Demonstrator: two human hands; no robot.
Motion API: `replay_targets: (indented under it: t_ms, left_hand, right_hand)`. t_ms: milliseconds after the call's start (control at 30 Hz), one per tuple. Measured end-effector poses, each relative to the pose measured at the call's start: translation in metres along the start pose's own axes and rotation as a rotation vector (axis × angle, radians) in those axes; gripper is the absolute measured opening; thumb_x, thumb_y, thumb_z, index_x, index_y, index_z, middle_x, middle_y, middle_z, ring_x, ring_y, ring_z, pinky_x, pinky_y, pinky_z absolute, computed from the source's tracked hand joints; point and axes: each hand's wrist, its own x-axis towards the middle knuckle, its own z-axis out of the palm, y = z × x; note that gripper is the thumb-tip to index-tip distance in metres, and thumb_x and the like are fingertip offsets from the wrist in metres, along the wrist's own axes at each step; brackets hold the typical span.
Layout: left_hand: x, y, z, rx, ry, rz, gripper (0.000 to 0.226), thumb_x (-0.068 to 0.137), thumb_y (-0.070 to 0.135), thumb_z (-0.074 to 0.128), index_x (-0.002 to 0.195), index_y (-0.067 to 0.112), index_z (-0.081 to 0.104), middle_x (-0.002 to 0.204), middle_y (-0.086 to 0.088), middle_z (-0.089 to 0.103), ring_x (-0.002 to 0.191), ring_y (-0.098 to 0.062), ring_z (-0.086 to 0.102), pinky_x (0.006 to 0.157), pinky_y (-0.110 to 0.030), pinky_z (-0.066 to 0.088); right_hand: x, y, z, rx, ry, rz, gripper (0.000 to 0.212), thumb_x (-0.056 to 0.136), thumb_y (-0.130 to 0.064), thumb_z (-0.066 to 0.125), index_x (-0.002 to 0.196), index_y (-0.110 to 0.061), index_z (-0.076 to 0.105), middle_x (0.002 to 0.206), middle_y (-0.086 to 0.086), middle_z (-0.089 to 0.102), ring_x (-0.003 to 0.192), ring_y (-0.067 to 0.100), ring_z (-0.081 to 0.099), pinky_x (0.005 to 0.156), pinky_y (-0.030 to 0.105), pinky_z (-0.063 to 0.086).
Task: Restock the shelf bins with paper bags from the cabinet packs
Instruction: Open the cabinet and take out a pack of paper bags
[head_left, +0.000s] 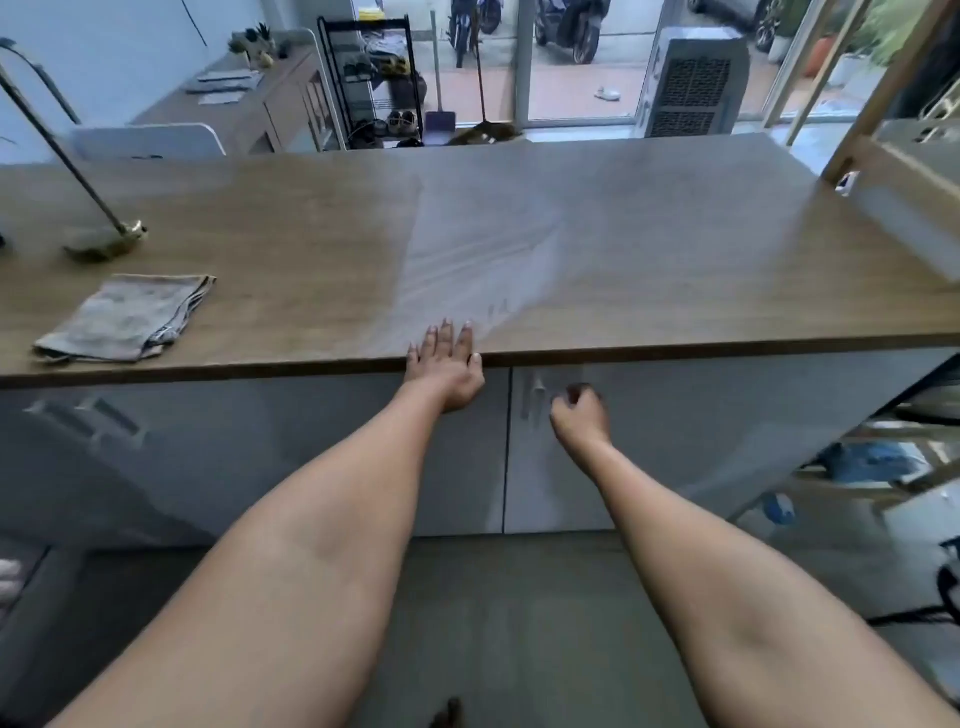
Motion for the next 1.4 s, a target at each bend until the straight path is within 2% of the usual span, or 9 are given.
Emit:
replay_targets:
  t_ms: [100, 200, 367, 500, 600, 767, 867, 1067, 1400]
  left_hand:
    - [0.002, -0.001, 0.005, 0.025, 0.011, -0.014, 0.06, 0.102, 0.041, 0.016, 0.154, 0.026, -0.01, 0.161, 0.001, -0.021, 0.149, -0.02, -0.018, 0.118, -0.042, -0.014]
    - [0.002, -0.001, 0.01, 0.02, 0.011, -0.002, 0.061, 0.101, 0.043, 0.017, 0.154, 0.027, -0.012, 0.16, 0.0, -0.022, 0.148, -0.02, -0.02, 0.117, -0.042, -0.015]
    - [0.003, -0.005, 0.008, -0.014, -0.011, 0.028, 0.063, 0.101, 0.046, 0.016, 0.154, 0.026, -0.012, 0.16, -0.002, -0.024, 0.147, -0.021, -0.022, 0.117, -0.043, -0.017]
    - [0.004, -0.012, 0.002, -0.037, -0.038, 0.072, 0.062, 0.101, 0.045, 0.015, 0.154, 0.025, -0.012, 0.16, -0.003, -0.023, 0.148, -0.022, -0.021, 0.118, -0.044, -0.016]
    - [0.001, -0.015, -0.003, -0.017, -0.054, 0.087, 0.063, 0.101, 0.048, 0.015, 0.154, 0.026, -0.01, 0.16, -0.004, -0.022, 0.148, -0.023, -0.021, 0.118, -0.044, -0.015]
    - [-0.008, -0.01, -0.003, 0.123, -0.068, 0.175, 0.065, 0.099, 0.053, 0.014, 0.154, 0.028, -0.01, 0.16, -0.003, -0.023, 0.148, -0.022, -0.02, 0.116, -0.051, -0.013]
    - [-0.018, 0.011, 0.003, 0.159, -0.097, 0.313, 0.065, 0.1, 0.053, 0.016, 0.155, 0.026, -0.006, 0.162, 0.001, -0.017, 0.149, -0.021, -0.015, 0.118, -0.051, -0.008]
    - [-0.027, 0.042, 0.006, 0.205, -0.091, 0.325, 0.069, 0.101, 0.049, 0.017, 0.155, 0.01, -0.003, 0.163, -0.005, -0.012, 0.15, -0.025, -0.01, 0.121, -0.046, -0.002]
    - [-0.035, 0.062, 0.02, 0.198, -0.042, 0.24, 0.076, 0.099, 0.048, 0.029, 0.155, 0.008, -0.004, 0.163, -0.006, -0.011, 0.15, -0.027, -0.009, 0.121, -0.045, 0.002]
  right_hand:
    - [0.009, -0.021, 0.008, 0.199, -0.118, 0.118, 0.044, 0.098, -0.021, 0.038, 0.135, 0.001, 0.046, 0.131, 0.017, 0.052, 0.114, 0.032, 0.053, 0.093, 0.03, 0.041]
    - [0.013, -0.034, 0.016, 0.27, -0.141, 0.189, 0.05, 0.097, -0.026, 0.034, 0.138, 0.002, 0.04, 0.116, 0.014, 0.048, 0.08, 0.022, 0.048, 0.072, 0.027, 0.04]
    - [-0.002, -0.028, 0.031, 0.231, -0.016, 0.209, 0.05, 0.101, -0.037, 0.029, 0.136, -0.001, 0.037, 0.14, 0.021, 0.045, 0.121, 0.036, 0.049, 0.105, 0.045, 0.04]
    - [-0.032, -0.02, 0.03, 0.126, 0.139, 0.274, 0.078, 0.095, -0.062, 0.014, 0.139, -0.004, 0.041, 0.14, 0.02, 0.048, 0.124, 0.038, 0.05, 0.102, 0.044, 0.042]
    - [-0.058, -0.004, 0.017, -0.053, 0.228, 0.366, 0.083, 0.091, -0.069, 0.019, 0.134, -0.004, 0.047, 0.132, 0.017, 0.056, 0.118, 0.034, 0.055, 0.086, 0.038, 0.043]
    - [-0.1, 0.021, -0.011, -0.146, 0.366, 0.463, 0.07, 0.092, -0.043, 0.047, 0.143, -0.004, 0.019, 0.138, 0.016, 0.049, 0.121, 0.036, 0.052, 0.092, 0.04, 0.042]
    - [-0.118, 0.028, -0.031, -0.429, 0.434, 0.381, 0.071, 0.09, -0.024, 0.054, 0.148, -0.012, 0.015, 0.149, 0.013, 0.027, 0.13, 0.033, 0.038, 0.096, 0.044, 0.04]
    - [-0.132, 0.062, -0.057, -0.661, 0.404, 0.52, 0.051, 0.1, -0.004, 0.015, 0.151, 0.001, 0.018, 0.162, 0.008, 0.009, 0.15, 0.02, 0.001, 0.122, 0.041, 0.001]
    - [-0.156, 0.13, -0.106, -0.748, 0.397, 0.738, 0.056, 0.101, -0.005, 0.018, 0.153, -0.004, 0.0, 0.161, 0.01, -0.013, 0.15, 0.025, -0.01, 0.119, 0.044, -0.003]
